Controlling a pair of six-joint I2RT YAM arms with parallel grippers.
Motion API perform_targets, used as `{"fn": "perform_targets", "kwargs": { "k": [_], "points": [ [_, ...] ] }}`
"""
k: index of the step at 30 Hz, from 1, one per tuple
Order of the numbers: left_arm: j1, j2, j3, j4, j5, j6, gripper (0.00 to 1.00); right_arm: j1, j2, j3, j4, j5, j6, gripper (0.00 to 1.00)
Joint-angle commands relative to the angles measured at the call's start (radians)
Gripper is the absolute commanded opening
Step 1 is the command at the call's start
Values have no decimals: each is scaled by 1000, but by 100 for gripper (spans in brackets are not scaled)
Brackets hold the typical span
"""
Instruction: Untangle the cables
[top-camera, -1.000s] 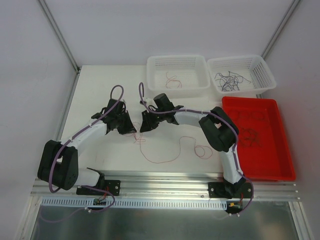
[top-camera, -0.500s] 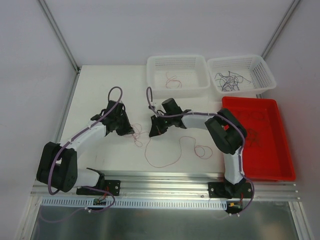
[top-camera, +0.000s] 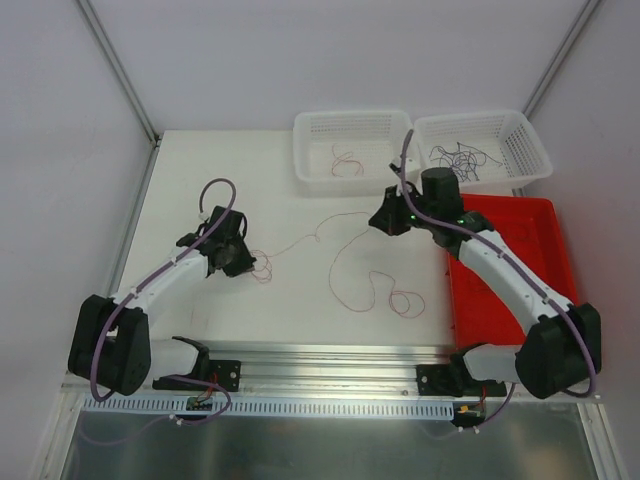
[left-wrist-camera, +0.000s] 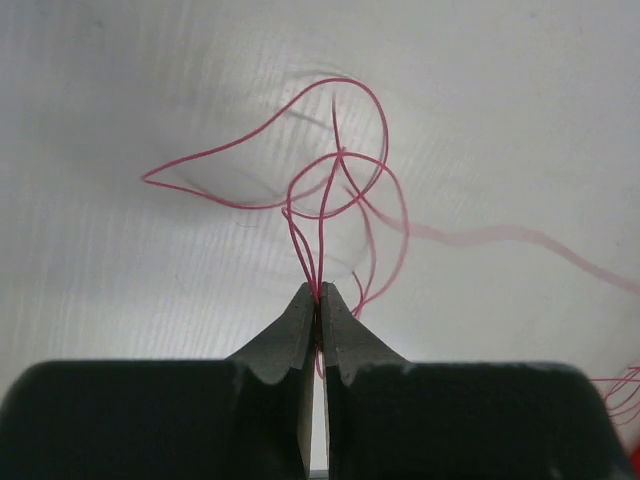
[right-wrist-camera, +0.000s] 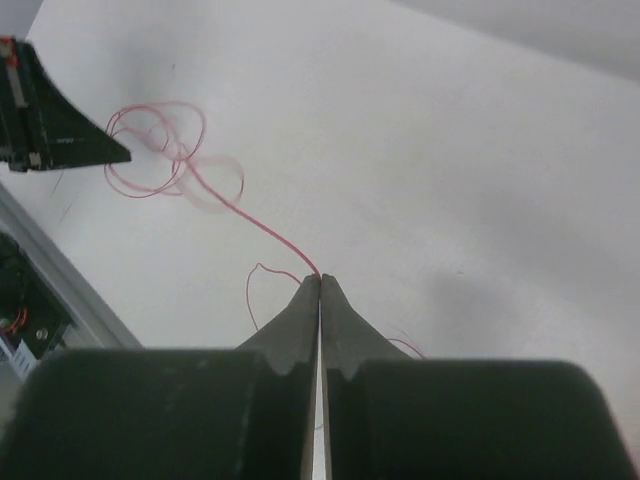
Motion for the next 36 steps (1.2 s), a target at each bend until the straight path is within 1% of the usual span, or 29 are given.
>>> {"fn": "perform_targets", "kwargs": {
  "k": [1,3,6,11,13,15,17,20,21,22,23,24,26,27,28,29,30,31,32,33,34,35,36],
  "points": [
    [17,-46,-18,-40,-61,-21,1,-98,-118,69,-184,67,-36,1],
    [25,-61,-21,-46,-69,-17,1,-124,-180,107,-243,76,-40,1],
    [31,-73,-25,-52,-80,-11,2,-159,-215,193,-325,65,-49,1],
    [38,-72,-33,-62,-89,0,4,-169,-257,308,-357,39,-16,1],
    [37,-61,-36,-62,-71,2,4,-167,-243,344,-385,16,-8,1],
    [37,-47,-36,-62,-30,2,7,-167,-241,344,-371,18,9,1],
    [37,-40,-30,-60,9,12,10,-167,-238,318,-364,28,36,1],
    [31,-30,-18,-60,78,43,14,-167,-235,234,-356,82,72,1],
    [23,-27,-13,-60,93,66,15,-167,-234,173,-351,108,99,1],
    [15,-26,-9,-60,124,75,16,-167,-231,143,-350,119,102,1],
    [3,-26,-6,-59,136,87,18,-169,-231,109,-353,145,143,1],
    [-8,-26,-6,-60,149,94,20,-167,-231,51,-357,160,156,1],
    [-24,-26,-1,-60,178,113,23,-165,-240,-13,-363,200,171,1],
    [-41,-26,-1,-60,185,120,28,-165,-244,-42,-370,231,188,1],
    [-49,-30,1,-60,195,124,30,-162,-247,-103,-373,246,194,1],
    [-55,-36,2,-60,207,133,32,-162,-252,-127,-383,260,205,2],
    [-60,-49,2,-60,216,138,35,-161,-257,-153,-391,280,216,3],
    [-63,-58,2,-60,224,143,40,-155,-261,-188,-397,289,234,5],
    [-63,-78,4,-59,239,153,44,-152,-264,-205,-409,321,243,14],
    [-63,-90,5,-60,244,161,48,-144,-266,-217,-420,343,253,19],
    [-63,-101,13,-60,248,169,61,-133,-263,-227,-432,366,274,26],
    [-63,-113,16,-60,253,181,67,-129,-261,-245,-445,386,288,42],
    [-63,-137,21,-60,259,187,74,-124,-255,-251,-448,416,302,48]
  ]
}}
